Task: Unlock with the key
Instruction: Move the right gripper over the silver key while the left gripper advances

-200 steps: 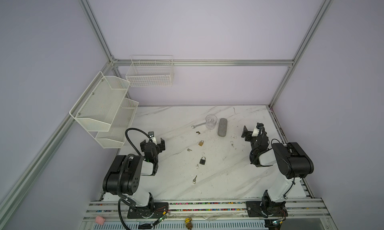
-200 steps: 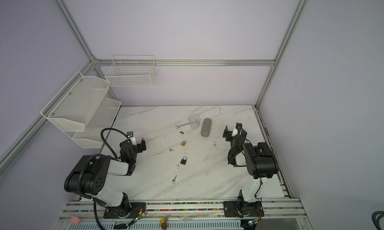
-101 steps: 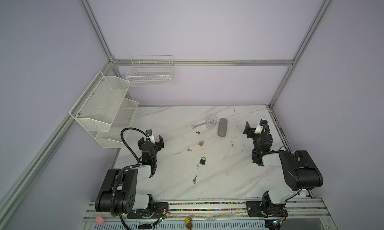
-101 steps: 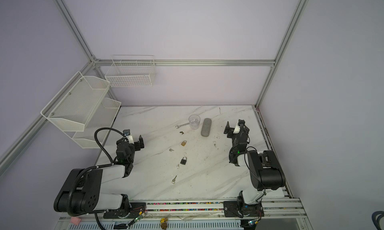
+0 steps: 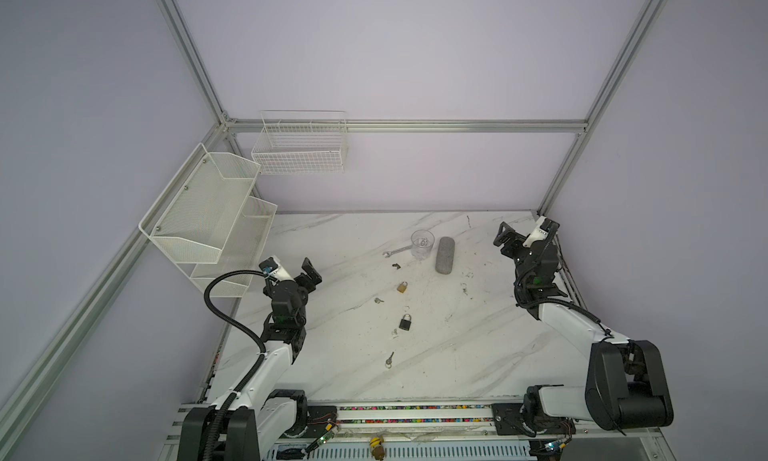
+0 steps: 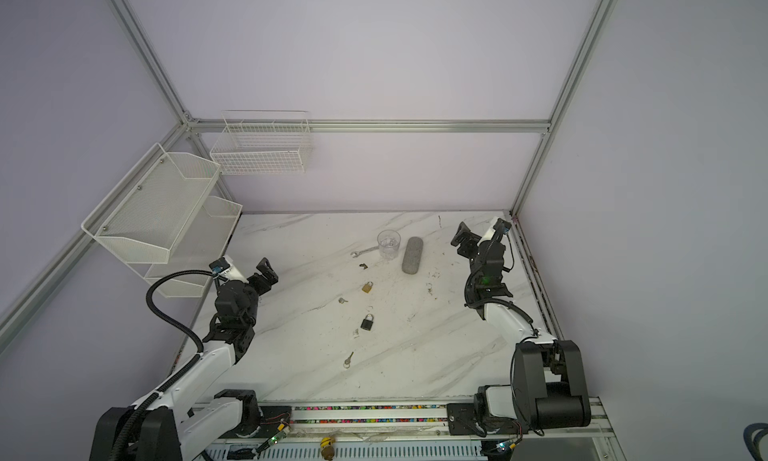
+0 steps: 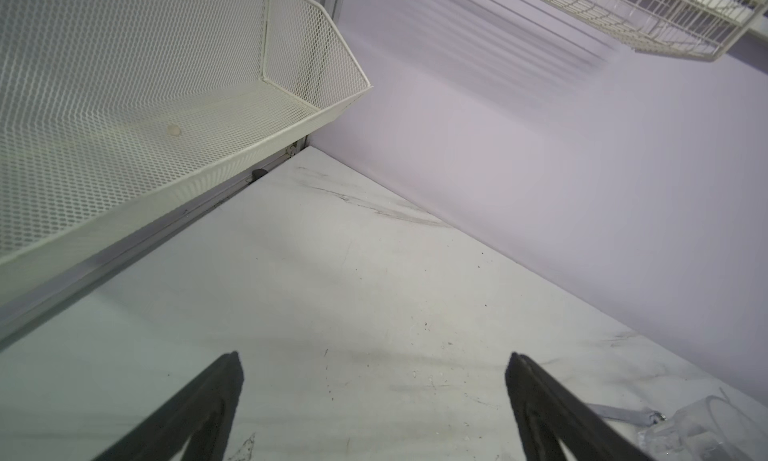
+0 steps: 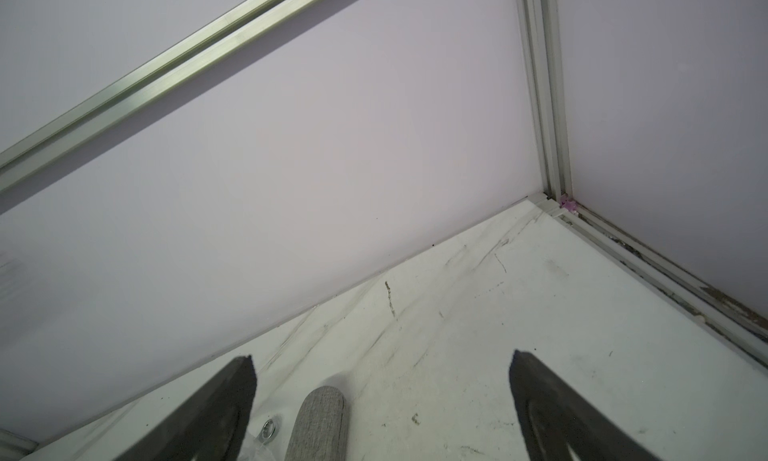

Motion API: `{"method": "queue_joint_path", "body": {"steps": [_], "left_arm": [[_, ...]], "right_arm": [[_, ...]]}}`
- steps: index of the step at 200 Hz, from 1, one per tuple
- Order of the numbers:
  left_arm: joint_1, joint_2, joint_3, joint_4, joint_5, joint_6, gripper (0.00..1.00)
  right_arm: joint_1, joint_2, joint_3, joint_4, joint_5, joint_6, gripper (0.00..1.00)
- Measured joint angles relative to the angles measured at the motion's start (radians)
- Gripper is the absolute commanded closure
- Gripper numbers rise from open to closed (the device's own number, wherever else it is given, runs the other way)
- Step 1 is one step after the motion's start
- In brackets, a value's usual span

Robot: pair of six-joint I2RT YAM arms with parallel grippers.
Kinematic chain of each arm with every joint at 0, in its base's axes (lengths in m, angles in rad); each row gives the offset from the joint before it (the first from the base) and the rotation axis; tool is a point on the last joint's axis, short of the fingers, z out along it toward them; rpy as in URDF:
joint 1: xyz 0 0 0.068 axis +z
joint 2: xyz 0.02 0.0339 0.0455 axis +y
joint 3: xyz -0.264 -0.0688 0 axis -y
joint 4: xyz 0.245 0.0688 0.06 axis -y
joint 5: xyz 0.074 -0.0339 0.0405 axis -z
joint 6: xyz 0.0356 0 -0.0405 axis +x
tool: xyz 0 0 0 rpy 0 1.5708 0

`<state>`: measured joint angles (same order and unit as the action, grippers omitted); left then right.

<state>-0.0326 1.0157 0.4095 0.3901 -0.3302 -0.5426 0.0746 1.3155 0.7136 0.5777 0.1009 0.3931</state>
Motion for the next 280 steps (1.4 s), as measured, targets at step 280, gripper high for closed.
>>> {"method": "queue_joint_path", "body": {"steps": [280], "left_arm": [[-0.317,-0.053,0.088,-0.479,0.394,-0.222,0.00]], "right_arm": [[0.656,0.265,0.273,-0.626,-0.076,0.100,0.07]]}}
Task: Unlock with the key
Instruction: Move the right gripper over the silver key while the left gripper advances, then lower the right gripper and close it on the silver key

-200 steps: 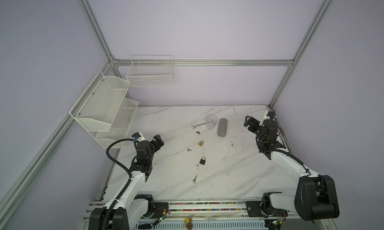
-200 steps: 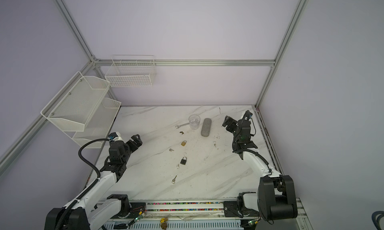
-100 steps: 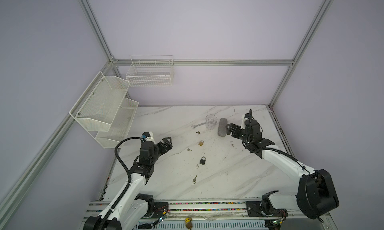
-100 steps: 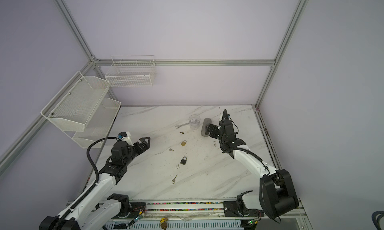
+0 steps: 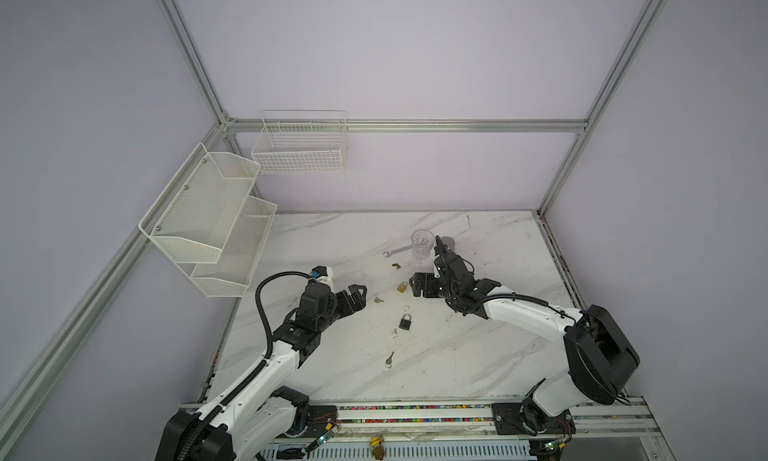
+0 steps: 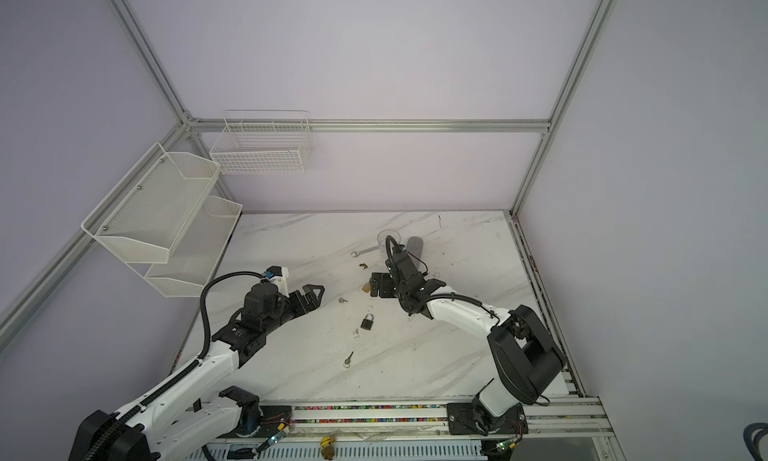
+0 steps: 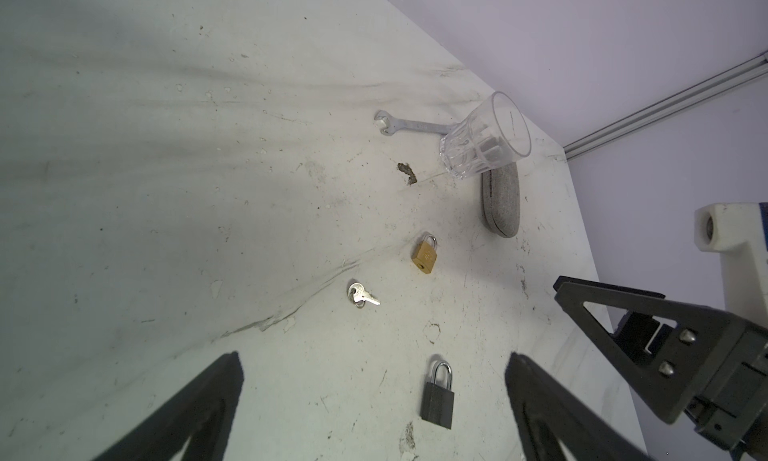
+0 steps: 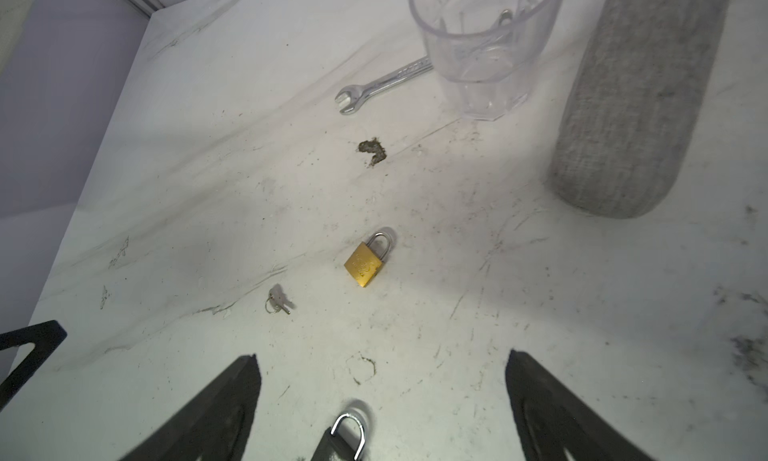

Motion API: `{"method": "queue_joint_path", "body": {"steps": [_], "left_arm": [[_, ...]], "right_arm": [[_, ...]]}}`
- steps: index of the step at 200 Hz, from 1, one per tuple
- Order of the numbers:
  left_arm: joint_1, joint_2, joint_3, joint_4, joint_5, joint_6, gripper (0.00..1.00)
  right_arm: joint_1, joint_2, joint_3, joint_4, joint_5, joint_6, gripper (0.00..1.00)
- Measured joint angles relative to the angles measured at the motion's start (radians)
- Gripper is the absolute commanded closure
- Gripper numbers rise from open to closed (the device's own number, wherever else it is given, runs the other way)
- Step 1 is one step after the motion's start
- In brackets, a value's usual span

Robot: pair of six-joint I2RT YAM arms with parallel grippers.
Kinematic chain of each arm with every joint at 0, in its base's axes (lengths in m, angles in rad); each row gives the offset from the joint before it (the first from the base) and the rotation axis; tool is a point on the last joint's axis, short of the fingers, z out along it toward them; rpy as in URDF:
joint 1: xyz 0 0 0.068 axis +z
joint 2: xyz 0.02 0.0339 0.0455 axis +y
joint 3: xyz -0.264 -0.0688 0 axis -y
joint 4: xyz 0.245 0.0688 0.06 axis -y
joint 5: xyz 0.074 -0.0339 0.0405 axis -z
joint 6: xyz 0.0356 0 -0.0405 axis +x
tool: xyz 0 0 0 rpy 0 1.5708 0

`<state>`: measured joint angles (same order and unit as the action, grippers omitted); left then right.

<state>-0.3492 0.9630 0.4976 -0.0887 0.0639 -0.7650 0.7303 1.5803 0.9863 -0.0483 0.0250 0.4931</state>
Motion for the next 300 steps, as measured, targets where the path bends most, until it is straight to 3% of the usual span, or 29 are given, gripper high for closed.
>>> {"method": "queue_joint_path", "body": {"steps": [56,128,211,300], "left_arm": [[0.000,-0.031,0.018,-0.124,-0.047,-0.002,0.00],[0.000,-0.042,0.033,-0.198,-0.071,0.001,0.00],[0.000,-0.059,0.033,-0.235,-0.097,0.002,0.00],[0.000,-0.098,0.033,-0.254,-0.135,0.000,0.00]], "right_arm": [[0.117,0.194,0.143,0.006,0.025,-0.023,0.26],[0.152,0.376,0.307,0.003,0.031,-0.113,0.48],[0.181,0.504,0.403,-0.018,0.002,-0.169,0.59],[0.243,0.531,0.480,-0.105,0.090,-0.231,0.72]]}}
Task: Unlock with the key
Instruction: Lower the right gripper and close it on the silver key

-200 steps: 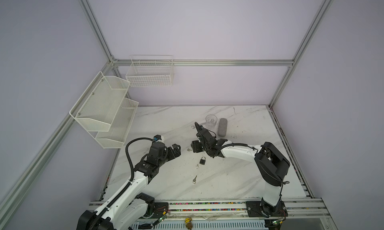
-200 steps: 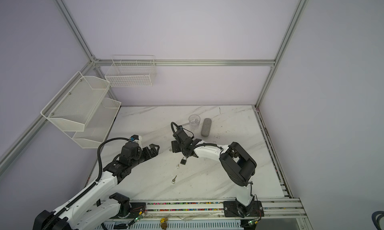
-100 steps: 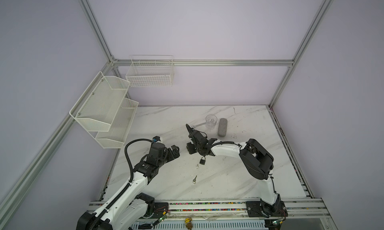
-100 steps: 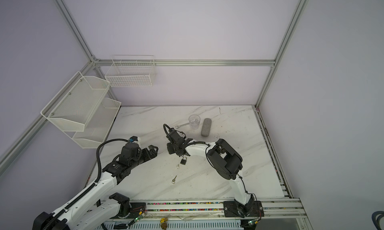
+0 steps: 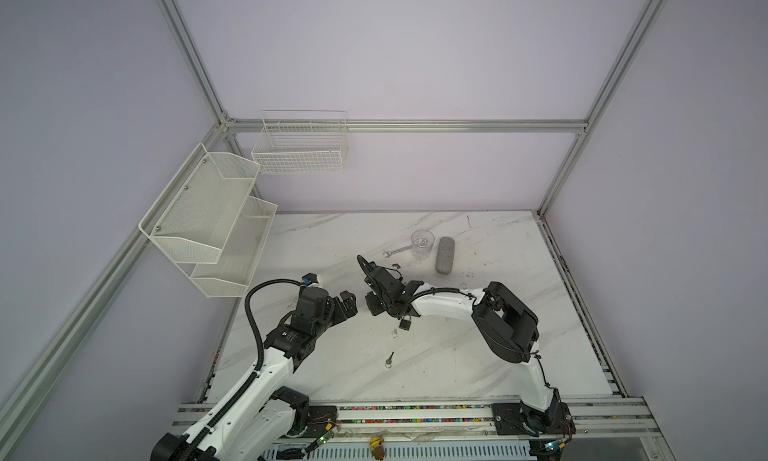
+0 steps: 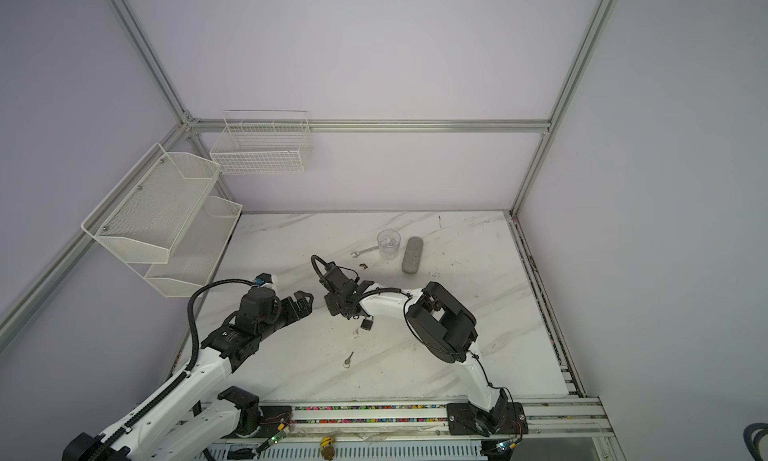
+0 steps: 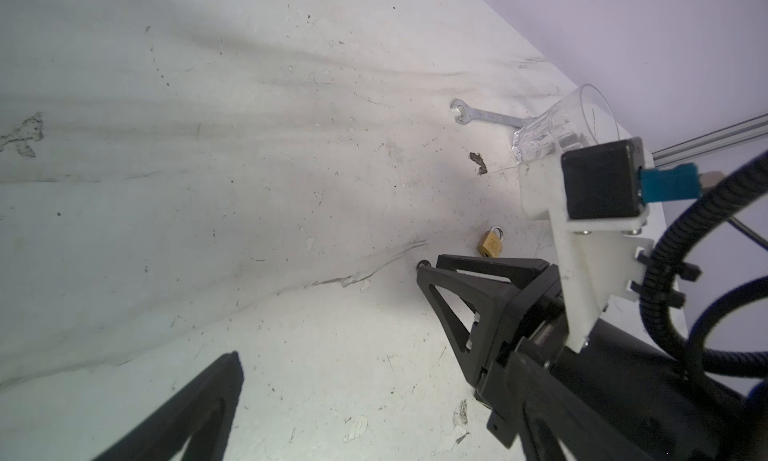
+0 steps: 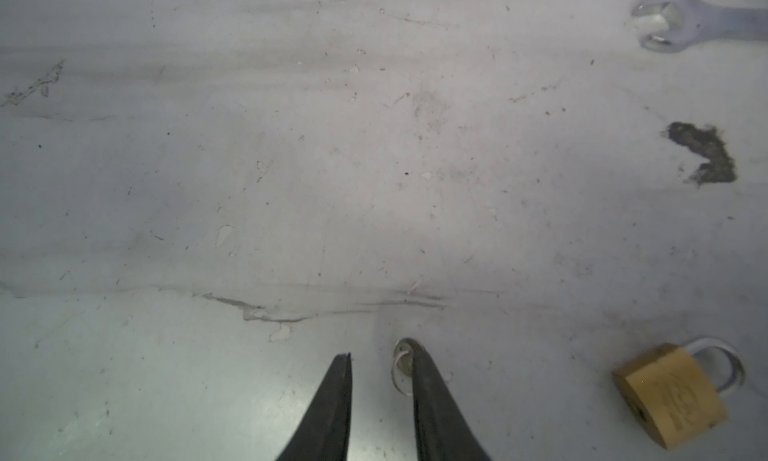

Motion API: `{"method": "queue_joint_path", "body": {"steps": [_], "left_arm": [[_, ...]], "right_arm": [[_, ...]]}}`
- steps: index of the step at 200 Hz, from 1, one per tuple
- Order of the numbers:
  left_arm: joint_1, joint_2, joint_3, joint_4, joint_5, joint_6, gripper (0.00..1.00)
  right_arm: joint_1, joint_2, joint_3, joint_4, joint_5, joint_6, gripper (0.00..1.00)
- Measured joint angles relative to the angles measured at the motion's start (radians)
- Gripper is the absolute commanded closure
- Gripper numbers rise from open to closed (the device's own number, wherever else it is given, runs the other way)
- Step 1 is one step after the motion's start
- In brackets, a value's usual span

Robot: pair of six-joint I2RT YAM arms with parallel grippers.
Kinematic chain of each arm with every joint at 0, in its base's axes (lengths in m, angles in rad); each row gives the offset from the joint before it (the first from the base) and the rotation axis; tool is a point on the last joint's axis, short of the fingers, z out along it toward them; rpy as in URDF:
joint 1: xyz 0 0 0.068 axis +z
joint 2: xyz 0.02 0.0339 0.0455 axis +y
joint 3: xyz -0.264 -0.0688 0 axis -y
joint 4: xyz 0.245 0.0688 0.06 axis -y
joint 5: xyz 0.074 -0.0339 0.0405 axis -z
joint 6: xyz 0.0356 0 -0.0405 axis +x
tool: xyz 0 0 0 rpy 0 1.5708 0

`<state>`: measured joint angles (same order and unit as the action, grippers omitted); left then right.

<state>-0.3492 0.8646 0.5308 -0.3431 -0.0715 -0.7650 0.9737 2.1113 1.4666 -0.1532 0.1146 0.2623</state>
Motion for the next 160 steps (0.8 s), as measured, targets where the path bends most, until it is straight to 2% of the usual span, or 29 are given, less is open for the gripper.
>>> {"method": "queue_joint_path", "body": {"steps": [41,120,138,160], "left_arm": [[0.000,-0.025,0.000,-0.018,-0.019,-0.002,0.00],[0.000,-0.021,0.000,-0.019,-0.024,-0.002,0.00],[0.000,-0.021,0.000,-0.019,-0.027,-0.002,0.00],[0.000,-0.021,0.000,-0.019,-0.029,-0.002,0.00]], "right_arm": [[0.003,0.012,0.013,-0.018,0.011,-0.013,0.76],[0.002,0.053,0.042,-0.034,0.039,-0.025,0.77],[0.003,0.062,0.053,-0.043,0.047,-0.028,0.81],[0.003,0.067,0.058,-0.048,0.056,-0.031,0.81]]}}
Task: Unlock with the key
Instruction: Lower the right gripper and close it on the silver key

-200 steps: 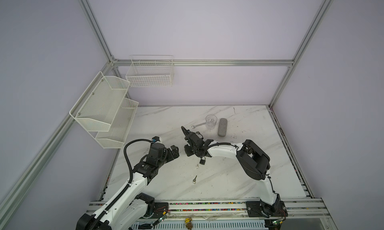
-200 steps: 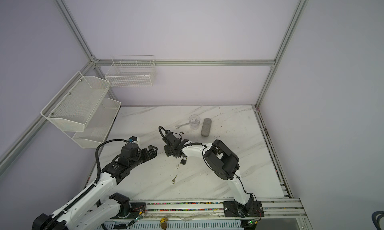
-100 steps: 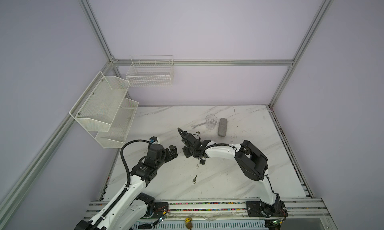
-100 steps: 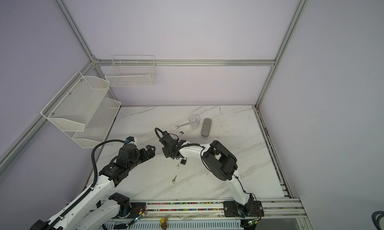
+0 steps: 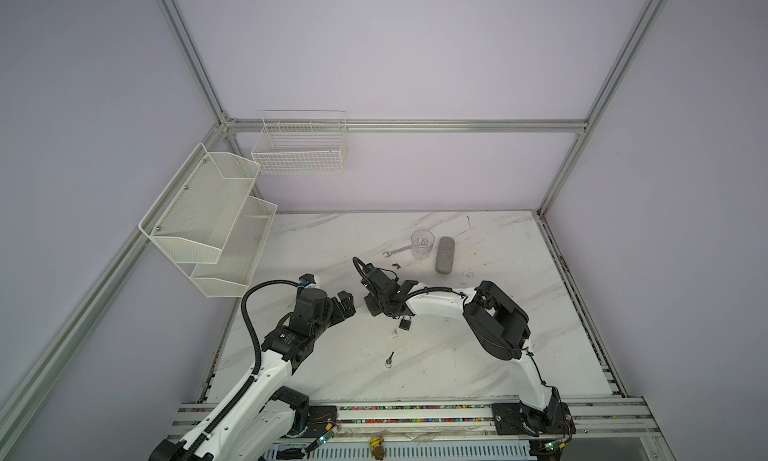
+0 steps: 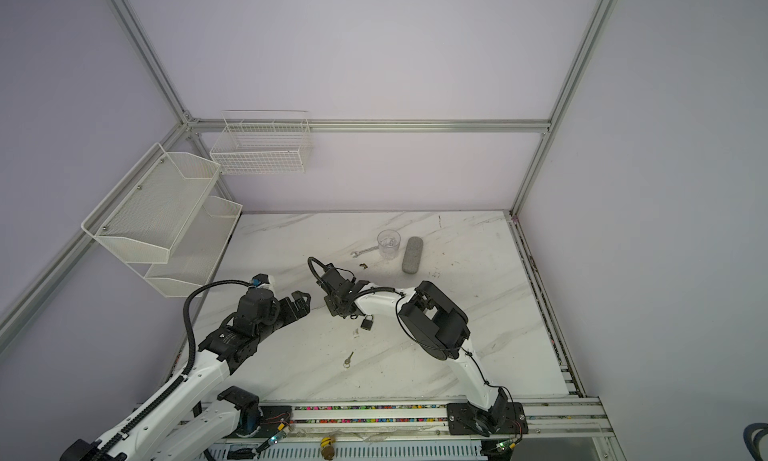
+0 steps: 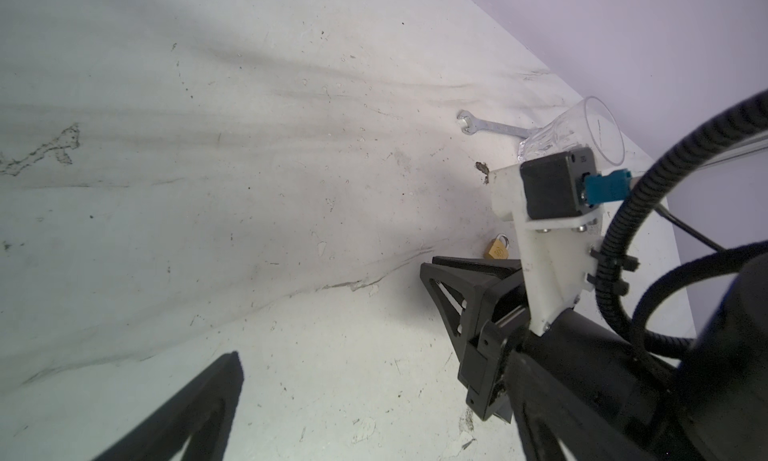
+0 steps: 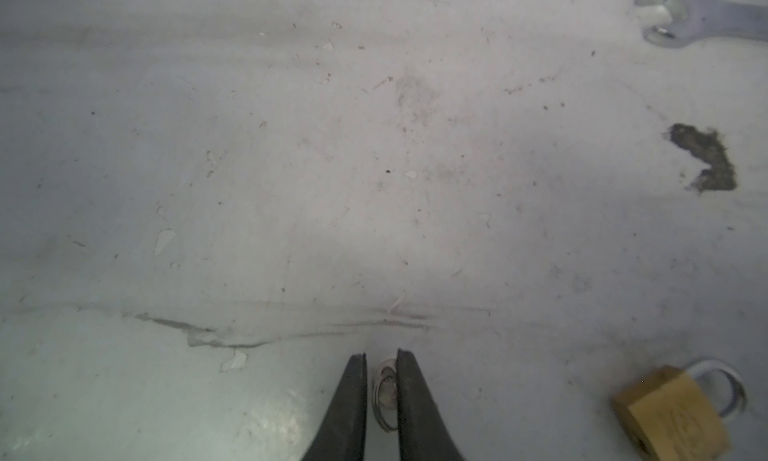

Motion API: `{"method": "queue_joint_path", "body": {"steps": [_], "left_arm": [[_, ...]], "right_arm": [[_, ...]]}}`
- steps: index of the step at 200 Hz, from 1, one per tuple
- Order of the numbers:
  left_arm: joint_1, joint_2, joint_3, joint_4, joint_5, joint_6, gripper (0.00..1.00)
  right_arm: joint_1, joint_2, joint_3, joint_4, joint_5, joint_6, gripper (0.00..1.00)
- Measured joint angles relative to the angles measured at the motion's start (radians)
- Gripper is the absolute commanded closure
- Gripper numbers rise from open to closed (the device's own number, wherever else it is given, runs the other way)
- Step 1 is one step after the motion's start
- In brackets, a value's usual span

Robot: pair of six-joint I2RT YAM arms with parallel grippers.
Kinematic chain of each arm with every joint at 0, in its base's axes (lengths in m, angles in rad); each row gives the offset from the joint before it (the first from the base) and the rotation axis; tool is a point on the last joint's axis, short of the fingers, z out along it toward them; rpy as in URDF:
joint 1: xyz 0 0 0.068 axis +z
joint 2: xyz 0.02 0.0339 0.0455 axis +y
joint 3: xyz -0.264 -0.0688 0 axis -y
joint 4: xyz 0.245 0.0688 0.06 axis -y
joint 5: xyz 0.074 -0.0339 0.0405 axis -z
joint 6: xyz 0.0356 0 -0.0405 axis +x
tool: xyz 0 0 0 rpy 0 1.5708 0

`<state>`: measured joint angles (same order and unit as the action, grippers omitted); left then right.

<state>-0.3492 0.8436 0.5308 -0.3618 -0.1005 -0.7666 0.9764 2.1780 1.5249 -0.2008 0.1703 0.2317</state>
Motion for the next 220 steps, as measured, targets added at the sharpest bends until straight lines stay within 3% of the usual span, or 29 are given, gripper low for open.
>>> {"method": "queue_joint_path", "body": {"steps": [136,220], "left_arm": [[0.000,0.001,0.000,0.000,-0.001,0.000,0.00],[0.000,-0.001,0.000,0.000,-0.001,0.000,0.00]], "right_arm": [[0.000,0.000,0.000,-0.013,0.036,-0.006,0.99],[-0.004,-0.075,-0.045,0.003,-0.005,0.002,1.00]]}}
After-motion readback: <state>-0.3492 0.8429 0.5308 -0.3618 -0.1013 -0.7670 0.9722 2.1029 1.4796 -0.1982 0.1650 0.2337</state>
